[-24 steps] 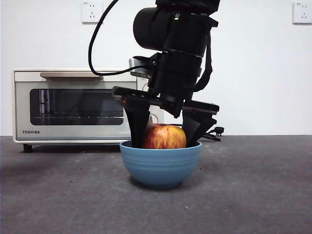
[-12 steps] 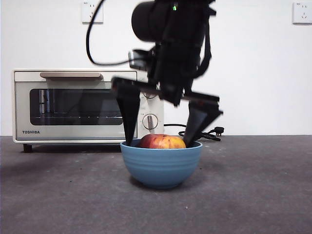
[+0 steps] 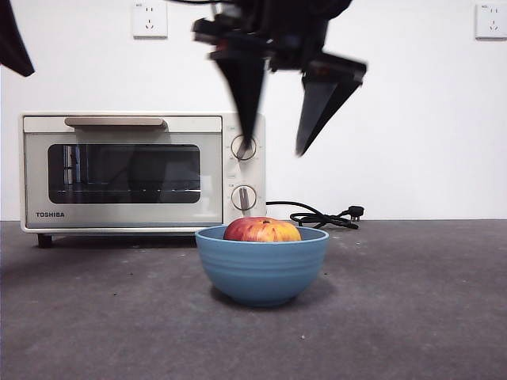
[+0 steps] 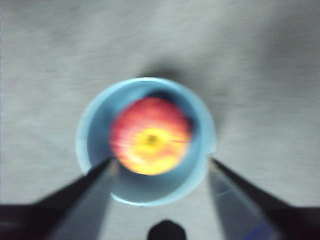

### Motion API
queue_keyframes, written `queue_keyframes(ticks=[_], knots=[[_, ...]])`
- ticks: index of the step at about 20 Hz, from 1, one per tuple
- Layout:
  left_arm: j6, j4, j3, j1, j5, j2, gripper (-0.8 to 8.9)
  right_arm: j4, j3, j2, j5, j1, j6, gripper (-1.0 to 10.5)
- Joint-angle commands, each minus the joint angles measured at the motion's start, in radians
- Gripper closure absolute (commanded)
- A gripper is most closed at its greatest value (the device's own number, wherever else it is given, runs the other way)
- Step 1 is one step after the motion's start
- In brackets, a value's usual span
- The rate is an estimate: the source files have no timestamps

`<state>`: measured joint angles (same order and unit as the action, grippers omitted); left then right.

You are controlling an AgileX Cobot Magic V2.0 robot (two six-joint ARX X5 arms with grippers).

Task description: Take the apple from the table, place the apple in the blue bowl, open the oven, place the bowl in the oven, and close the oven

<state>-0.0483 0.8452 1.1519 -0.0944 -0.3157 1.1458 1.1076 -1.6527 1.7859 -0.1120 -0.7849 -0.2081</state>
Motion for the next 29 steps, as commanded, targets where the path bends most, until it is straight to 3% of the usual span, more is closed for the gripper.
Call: queue_keyframes(ticks=[1,4,8,13,17,23,29], knots=[[0.034,-0.006,0.088,0.029,0.001,0.082,8.18,0.000,0.053,-0.076,-0.039,0.002,0.025,9.5],[0.032,-0.027,0.184,0.056,-0.011,0.184,8.18,-0.009,0.156,-0.196,-0.043,0.031,0.028,9.5],[-0.002,-0.062,0.281,0.071,-0.061,0.309,8.18,-0.033,0.374,-0.395,-0.039,0.145,0.005,9.5],[-0.042,-0.082,0.399,0.071,-0.105,0.443,8.18,-0.073,0.647,-0.670,0.057,0.352,-0.029,9.5],[-0.054,-0.065,0.507,0.071,-0.110,0.536,8.18,-0.064,0.764,-0.828,0.097,0.462,-0.029,9.5],[-0.077,-0.096,0.525,0.072,-0.103,0.626,8.18,-0.063,0.801,-0.930,0.142,0.492,-0.079,9.5],[-0.112,-0.121,0.525,0.068,-0.101,0.655,8.18,-0.060,0.801,-0.940,0.150,0.492,-0.081,9.5]])
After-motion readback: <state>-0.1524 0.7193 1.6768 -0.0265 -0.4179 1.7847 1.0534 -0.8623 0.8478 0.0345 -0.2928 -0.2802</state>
